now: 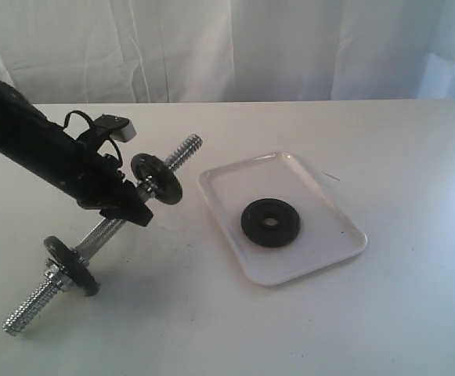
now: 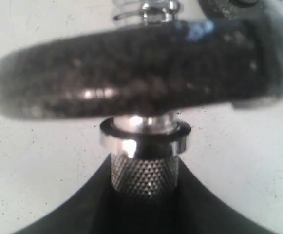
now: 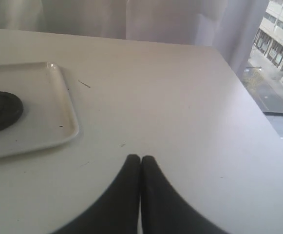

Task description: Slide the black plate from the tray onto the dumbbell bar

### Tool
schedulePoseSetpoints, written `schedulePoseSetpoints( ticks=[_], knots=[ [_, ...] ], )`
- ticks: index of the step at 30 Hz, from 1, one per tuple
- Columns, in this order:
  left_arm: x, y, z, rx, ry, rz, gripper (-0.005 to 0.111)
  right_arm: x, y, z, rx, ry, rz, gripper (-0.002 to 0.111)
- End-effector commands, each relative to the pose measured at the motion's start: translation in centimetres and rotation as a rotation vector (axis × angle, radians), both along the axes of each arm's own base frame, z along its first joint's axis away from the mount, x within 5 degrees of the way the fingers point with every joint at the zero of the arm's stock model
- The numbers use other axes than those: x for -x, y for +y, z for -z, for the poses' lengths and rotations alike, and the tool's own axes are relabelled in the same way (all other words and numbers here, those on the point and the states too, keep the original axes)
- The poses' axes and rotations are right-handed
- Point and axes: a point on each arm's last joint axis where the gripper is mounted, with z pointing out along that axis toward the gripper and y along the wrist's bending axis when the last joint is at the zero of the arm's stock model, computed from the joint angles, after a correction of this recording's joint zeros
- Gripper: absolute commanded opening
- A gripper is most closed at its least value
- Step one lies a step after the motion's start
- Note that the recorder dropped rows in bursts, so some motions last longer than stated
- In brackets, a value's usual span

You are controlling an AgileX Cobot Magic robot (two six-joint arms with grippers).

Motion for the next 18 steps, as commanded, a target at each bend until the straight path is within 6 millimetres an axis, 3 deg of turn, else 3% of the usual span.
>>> schedulePoseSetpoints(
  ticks=[1, 7, 9, 13, 18],
  knots=[
    [1.4, -0.6, -5.1, 0.15, -0.049, -0.004, 0.0, -0.1, 0.0, -0.3, 0.145, -0.042, -0.028, 0.0],
    [2.9, -0.3, -6.3, 0.161, -0.068, 0.018, 0.0, -0.3, 0.0, -1.7, 0.162, -0.199, -0.029, 0.0],
    [3.4, -0.2, -6.2, 0.16, -0.058, 0.019, 0.0, -0.3, 0.1, -2.4, 0.051, -0.285, -0.018, 0.0],
    [4.2, -0.1, -5.7, 0.179, -0.05, 0.025, 0.0, -0.1, 0.0, -3.8, -0.308, -0.439, 0.01, 0.0],
    [5.0, -0.3, -4.9, 0.247, -0.038, 0.031, 0.0, 0.0, -0.2, -4.3, -0.92, -0.487, 0.036, 0.0]
  ],
)
